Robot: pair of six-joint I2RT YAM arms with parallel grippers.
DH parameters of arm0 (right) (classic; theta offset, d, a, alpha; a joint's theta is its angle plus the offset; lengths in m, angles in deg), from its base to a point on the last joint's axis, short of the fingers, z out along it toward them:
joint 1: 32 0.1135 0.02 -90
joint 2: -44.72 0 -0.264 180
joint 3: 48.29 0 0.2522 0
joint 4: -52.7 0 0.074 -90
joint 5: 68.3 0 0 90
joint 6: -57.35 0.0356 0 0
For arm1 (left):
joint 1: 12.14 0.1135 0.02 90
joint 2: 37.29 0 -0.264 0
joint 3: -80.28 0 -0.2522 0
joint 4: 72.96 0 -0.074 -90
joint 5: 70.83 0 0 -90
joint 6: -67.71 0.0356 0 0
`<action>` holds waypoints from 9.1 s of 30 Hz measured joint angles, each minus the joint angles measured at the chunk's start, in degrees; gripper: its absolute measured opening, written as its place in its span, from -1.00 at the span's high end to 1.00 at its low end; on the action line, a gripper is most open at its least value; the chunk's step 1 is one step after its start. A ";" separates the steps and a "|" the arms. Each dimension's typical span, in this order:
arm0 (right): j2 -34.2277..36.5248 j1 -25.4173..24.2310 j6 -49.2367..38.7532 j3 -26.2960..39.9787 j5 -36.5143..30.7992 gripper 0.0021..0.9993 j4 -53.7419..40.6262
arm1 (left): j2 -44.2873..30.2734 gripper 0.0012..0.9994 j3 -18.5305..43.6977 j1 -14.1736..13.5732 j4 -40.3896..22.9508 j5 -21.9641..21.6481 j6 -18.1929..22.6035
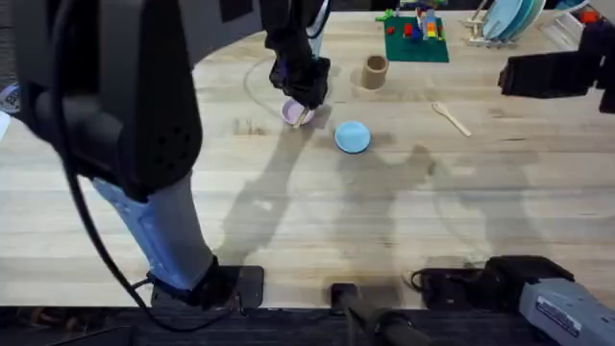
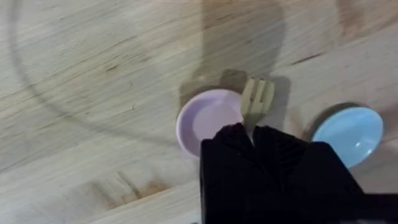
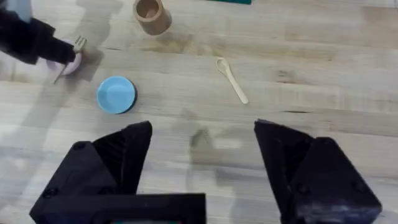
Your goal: Pick up a utensil and set it on the pink plate, then put the other utensil in the container.
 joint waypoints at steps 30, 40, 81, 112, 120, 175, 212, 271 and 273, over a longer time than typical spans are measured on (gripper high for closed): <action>0.00 0.00 0.00 0.00 0.00 -0.99 0.00 | -1.28 0.92 0.00 2.82 1.59 -1.55 0.00; 0.00 0.00 0.00 0.00 0.00 -0.99 0.01 | -1.95 0.64 0.02 2.82 0.45 -1.54 -0.02; 0.00 0.00 0.02 0.00 0.00 -0.99 0.00 | 8.74 -0.99 11.45 2.67 -17.77 -1.69 0.52; 0.01 0.00 0.00 0.00 0.00 -0.99 0.00 | 54.14 -0.99 -10.54 2.67 -23.66 -7.63 2.00; 0.48 0.00 -4.54 0.00 0.00 -0.99 -0.15 | 63.24 -0.99 -11.26 2.67 -21.46 -7.79 2.01; 52.13 -7.34 -41.16 0.10 1.75 -0.99 18.04 | 63.92 -0.99 -11.41 2.67 -23.29 -7.79 2.01; 54.79 -7.58 -40.74 1.44 4.73 0.95 18.56 | 63.92 -0.99 -11.41 2.67 -23.29 -7.79 2.01; 45.74 -7.17 -61.05 2.69 71.94 0.95 43.45 | 63.92 -0.99 -11.41 2.67 -23.29 -7.79 2.16; 47.76 -7.17 -61.33 2.69 73.09 0.95 46.17 | 63.92 -0.99 -11.41 2.67 -23.29 -7.79 2.16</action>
